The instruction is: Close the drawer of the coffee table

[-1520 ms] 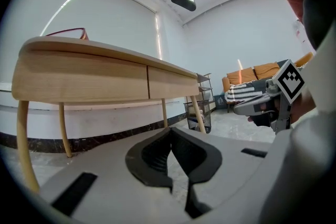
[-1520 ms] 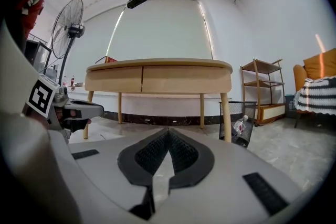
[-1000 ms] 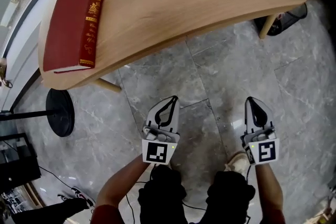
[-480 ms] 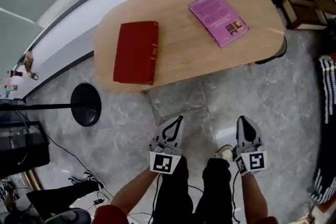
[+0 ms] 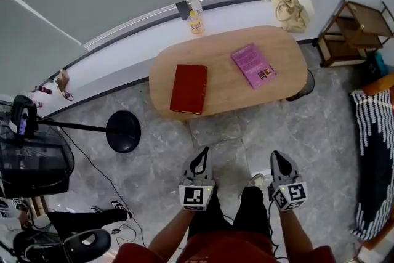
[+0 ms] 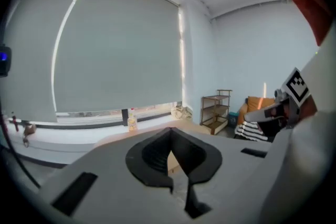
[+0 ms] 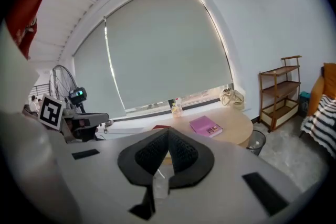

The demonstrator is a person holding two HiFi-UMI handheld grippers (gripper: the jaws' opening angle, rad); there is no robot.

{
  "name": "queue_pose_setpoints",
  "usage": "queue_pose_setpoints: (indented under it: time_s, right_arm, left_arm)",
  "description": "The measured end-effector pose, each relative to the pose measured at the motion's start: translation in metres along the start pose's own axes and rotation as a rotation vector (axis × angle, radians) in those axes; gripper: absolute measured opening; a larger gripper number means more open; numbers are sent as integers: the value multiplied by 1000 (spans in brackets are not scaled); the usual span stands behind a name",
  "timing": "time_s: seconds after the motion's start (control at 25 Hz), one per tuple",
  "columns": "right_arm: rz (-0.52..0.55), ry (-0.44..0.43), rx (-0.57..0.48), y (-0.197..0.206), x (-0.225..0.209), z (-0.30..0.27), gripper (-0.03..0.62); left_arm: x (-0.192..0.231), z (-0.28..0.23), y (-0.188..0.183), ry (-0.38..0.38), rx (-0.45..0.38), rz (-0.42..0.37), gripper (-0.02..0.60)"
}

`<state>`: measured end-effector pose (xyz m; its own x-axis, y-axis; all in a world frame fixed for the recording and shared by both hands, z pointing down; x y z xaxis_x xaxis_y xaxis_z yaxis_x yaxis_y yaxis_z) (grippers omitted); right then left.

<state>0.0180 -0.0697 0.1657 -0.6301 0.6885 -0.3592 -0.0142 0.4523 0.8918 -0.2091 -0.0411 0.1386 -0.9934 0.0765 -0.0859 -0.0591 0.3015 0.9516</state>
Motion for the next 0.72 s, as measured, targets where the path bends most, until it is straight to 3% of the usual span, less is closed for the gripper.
queue_pose_setpoints:
  time_s: [0.12, 0.4, 0.6, 0.72]
  right_arm:
    - [43, -25, -12, -45, 30, 19, -3]
    - [339, 54, -54, -153, 65, 38, -3]
    - [522, 103, -206, -241, 98, 47, -3]
    - [565, 114, -274, -272, 110, 53, -3]
  left_arm:
    - [21, 32, -53, -56, -49, 19, 8]
    - [43, 68, -143, -104, -181, -41, 8]
    - [53, 79, -207, -104, -326, -175, 8]
    - [53, 87, -239, -90, -418, -155, 8]
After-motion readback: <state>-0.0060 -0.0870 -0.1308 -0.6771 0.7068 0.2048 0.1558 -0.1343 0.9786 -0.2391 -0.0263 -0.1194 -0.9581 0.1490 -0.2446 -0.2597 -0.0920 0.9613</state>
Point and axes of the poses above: the fingertips, and each gripper's own axes: z backward along the fingers, x to its left, y out of its underside, the point moved 1 cm from there along z, backward along the fingers, and after that the axes turned 15 degrees about -y, right-handed, at the moved point
